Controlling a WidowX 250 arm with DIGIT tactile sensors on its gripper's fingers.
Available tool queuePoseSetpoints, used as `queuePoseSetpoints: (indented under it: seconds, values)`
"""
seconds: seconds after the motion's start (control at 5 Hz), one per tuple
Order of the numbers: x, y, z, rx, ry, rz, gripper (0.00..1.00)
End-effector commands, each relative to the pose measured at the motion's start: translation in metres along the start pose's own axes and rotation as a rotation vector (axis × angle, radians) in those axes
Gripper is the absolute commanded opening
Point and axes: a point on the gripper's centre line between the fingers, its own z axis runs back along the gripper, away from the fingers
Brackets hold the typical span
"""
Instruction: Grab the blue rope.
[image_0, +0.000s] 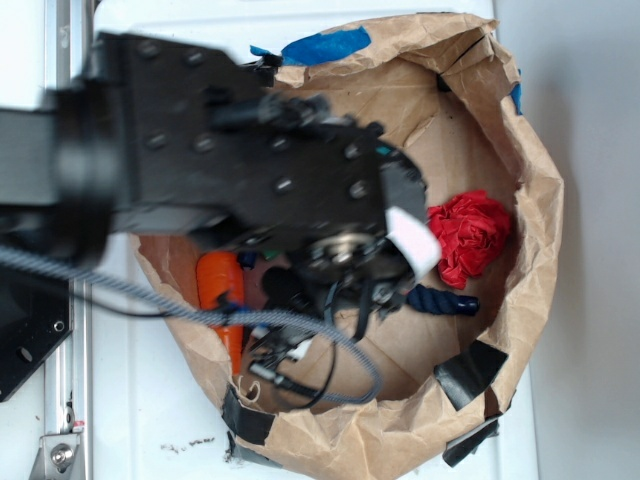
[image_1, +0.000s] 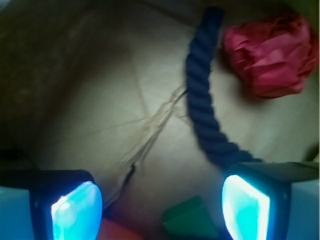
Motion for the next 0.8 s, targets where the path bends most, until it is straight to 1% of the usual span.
queuePoseSetpoints:
  seconds: [0.0, 0.2, 0.4, 0.6]
  values:
    - [0.021, 0.017, 0.009, 0.028, -0.008, 0.01, 1.0]
    - [0.029, 0.018, 0.001, 0.049, 0.002, -0.026, 1.0]
    - [0.033, 0.022, -0.008, 0.053, -0.003, -0.053, 1.0]
    - [0.038, 0.016, -0.02, 0.049, -0.007, -0.089, 1.0]
